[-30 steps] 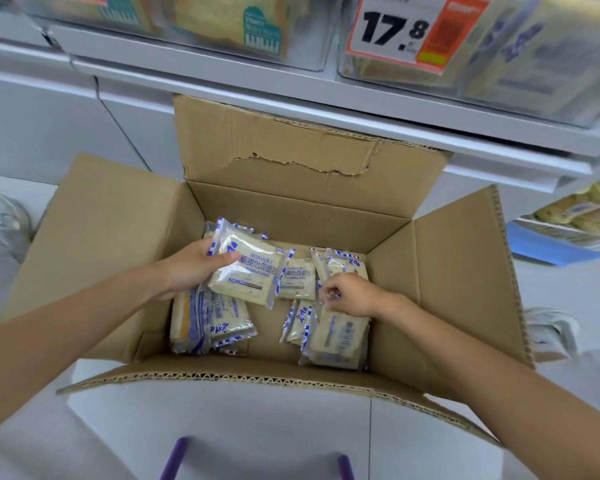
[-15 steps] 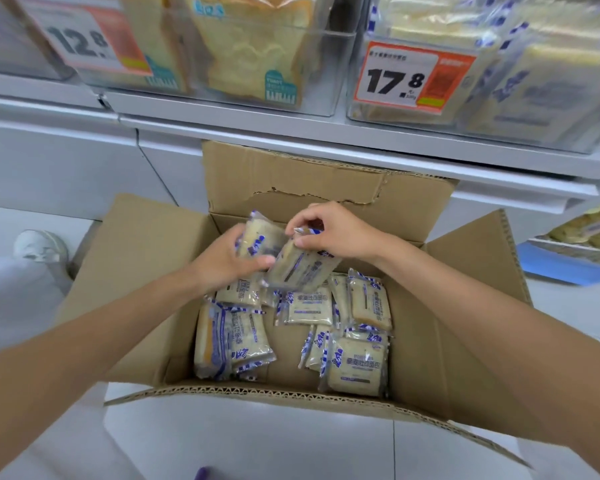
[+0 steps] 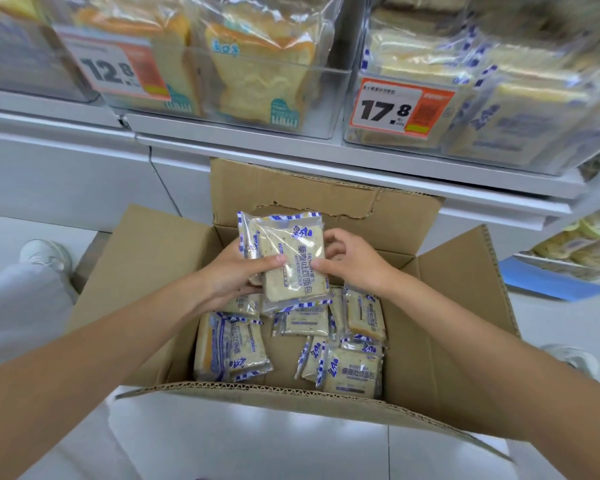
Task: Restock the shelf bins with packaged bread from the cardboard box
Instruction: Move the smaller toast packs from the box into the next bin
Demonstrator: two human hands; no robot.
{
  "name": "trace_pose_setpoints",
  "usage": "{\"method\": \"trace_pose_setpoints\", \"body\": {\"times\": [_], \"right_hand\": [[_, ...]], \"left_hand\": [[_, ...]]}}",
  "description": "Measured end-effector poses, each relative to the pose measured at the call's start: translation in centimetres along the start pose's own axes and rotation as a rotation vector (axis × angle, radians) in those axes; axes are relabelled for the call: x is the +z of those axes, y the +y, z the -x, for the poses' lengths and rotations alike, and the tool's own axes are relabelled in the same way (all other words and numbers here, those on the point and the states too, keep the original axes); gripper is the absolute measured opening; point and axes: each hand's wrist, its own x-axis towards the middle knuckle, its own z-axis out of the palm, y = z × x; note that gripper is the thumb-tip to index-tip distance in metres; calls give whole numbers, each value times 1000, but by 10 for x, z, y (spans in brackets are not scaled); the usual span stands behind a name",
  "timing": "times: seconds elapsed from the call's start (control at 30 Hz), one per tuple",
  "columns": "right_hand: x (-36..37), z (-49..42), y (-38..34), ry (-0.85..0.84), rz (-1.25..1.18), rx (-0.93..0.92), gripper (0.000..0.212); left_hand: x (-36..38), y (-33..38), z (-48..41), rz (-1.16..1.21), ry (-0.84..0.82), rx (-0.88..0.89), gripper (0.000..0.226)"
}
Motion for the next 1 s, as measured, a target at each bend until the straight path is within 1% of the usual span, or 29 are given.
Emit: {"method": "trace_pose_setpoints", "body": {"times": [0.03,0.1,0.13,0.17,0.23,0.3,0.33,0.37,0.4,0.47,0.53,0.57,0.6,0.63,0.67,0.7,0.73,0.8,0.83,0.9,0.93,1.0], "right_hand": [[-5,2,-4,0,-3,-36,44],[-19,7,-14,-12,96,-130,46],[-25,9,-20,-25,177,-185,46],[-29,12,-28,-32,253,-242,45],[-31,16,-43,8,327,-334,48],[-32,20,-56,166,372,-374,58],[-35,22,-61,262,385,-357,66],[-41,26,-66,338,357,-318,78],[-48,29,-70,376,292,-246,90],[-63,37,-79,343,45,-104,107],[-77,42,-88,253,-242,-18,114],[-84,43,-92,229,-354,-10,113],[-91,45,-96,227,-430,-26,105],[-100,49,-102,250,-459,-63,93],[-110,52,-108,293,-470,-105,80],[-121,55,-114,348,-472,-144,72],[-133,55,-118,404,-476,-176,70],[-161,52,-125,495,-484,-236,69],[-176,48,-128,536,-480,-254,69],[-203,36,-131,591,-478,-269,72],[-215,28,-132,609,-482,-264,77],[-235,8,-136,647,-478,-252,90]], "left_hand": [[-1,4,3,9,-43,-8,65],[-5,13,10,45,-130,-35,86],[-4,19,14,36,-180,-42,89],[0,24,18,0,-215,-38,83],[14,33,25,-119,-206,-5,59],[26,43,29,-156,-105,39,36],[30,49,31,-129,-54,55,32],[33,57,33,-93,-8,70,34],[36,66,34,-67,38,83,36],[43,85,39,-46,77,146,33],[55,106,41,-101,83,240,36],[63,117,42,-139,99,299,38],[69,129,45,-171,133,349,36],[76,140,46,-214,167,403,34],[82,152,47,-258,207,447,36],[87,163,45,-303,229,498,40],[92,175,43,-345,252,546,44],[99,200,35,-405,283,682,47],[102,213,29,-428,281,755,43],[106,238,12,-474,276,853,19],[107,248,2,-494,277,883,14],[109,266,-19,-564,307,896,23]]}}
